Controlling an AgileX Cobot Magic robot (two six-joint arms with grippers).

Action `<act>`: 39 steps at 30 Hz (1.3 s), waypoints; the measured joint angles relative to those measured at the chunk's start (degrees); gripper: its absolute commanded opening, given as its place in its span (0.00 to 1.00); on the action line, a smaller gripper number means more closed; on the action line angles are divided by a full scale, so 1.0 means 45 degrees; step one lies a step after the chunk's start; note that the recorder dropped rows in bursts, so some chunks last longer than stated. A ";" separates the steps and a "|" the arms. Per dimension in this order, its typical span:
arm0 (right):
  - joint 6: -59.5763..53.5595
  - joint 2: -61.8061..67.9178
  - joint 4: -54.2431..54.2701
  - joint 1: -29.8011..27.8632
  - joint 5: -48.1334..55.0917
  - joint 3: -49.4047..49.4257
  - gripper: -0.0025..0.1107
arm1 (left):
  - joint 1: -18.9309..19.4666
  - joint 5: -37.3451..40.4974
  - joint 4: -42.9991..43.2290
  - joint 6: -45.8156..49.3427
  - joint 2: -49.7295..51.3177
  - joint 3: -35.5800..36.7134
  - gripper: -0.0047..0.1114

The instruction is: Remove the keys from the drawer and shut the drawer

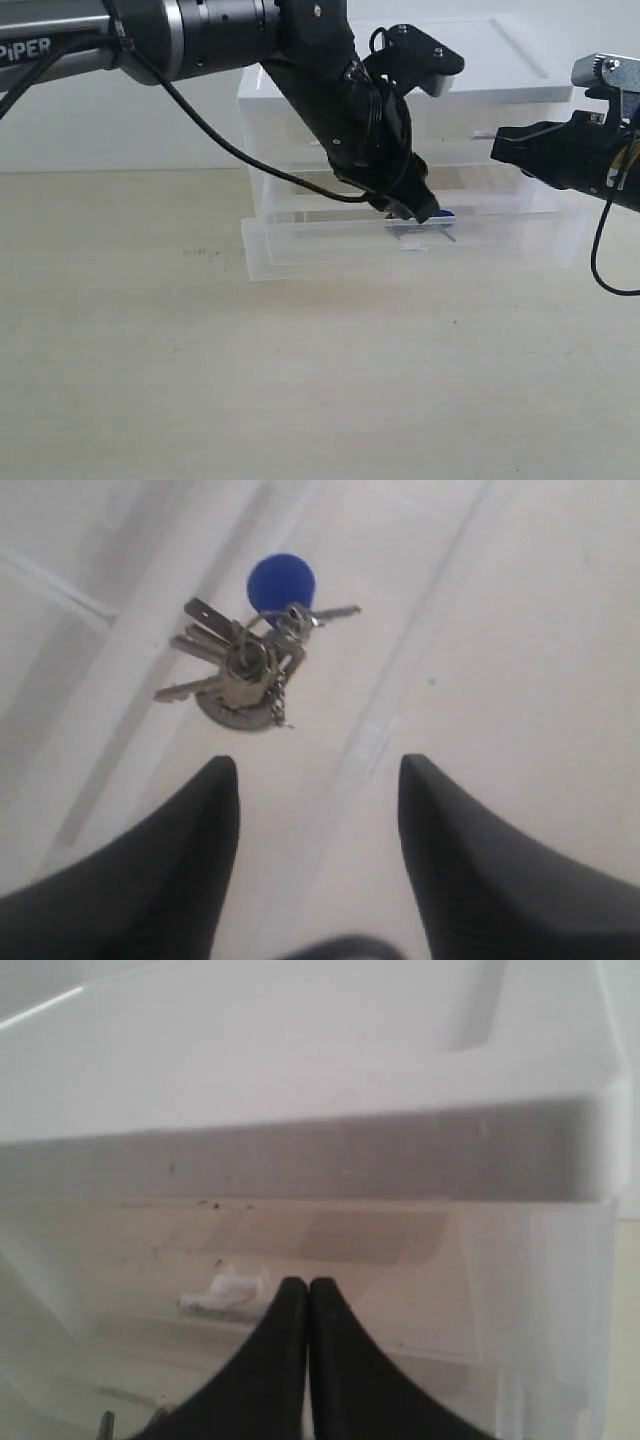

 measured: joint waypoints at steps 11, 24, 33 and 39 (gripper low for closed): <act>0.0000 0.0000 0.0000 0.0000 0.0042 0.0000 0.02 | -0.0060 -0.0473 -0.1435 0.3990 -0.0011 0.1179 0.44; 0.0000 0.0000 0.0000 0.0020 0.0050 0.0000 0.02 | -0.0060 -0.2059 -0.1081 0.5285 0.0021 0.2126 0.43; 0.0000 0.0000 -0.0025 0.0020 0.0073 0.0000 0.02 | 0.0062 -0.2676 -0.0857 0.5379 0.0554 0.2126 0.08; 0.0000 0.0000 -0.0025 0.0020 0.0098 0.0000 0.02 | 0.0062 -0.2731 -0.0804 0.5535 0.0554 0.2126 0.08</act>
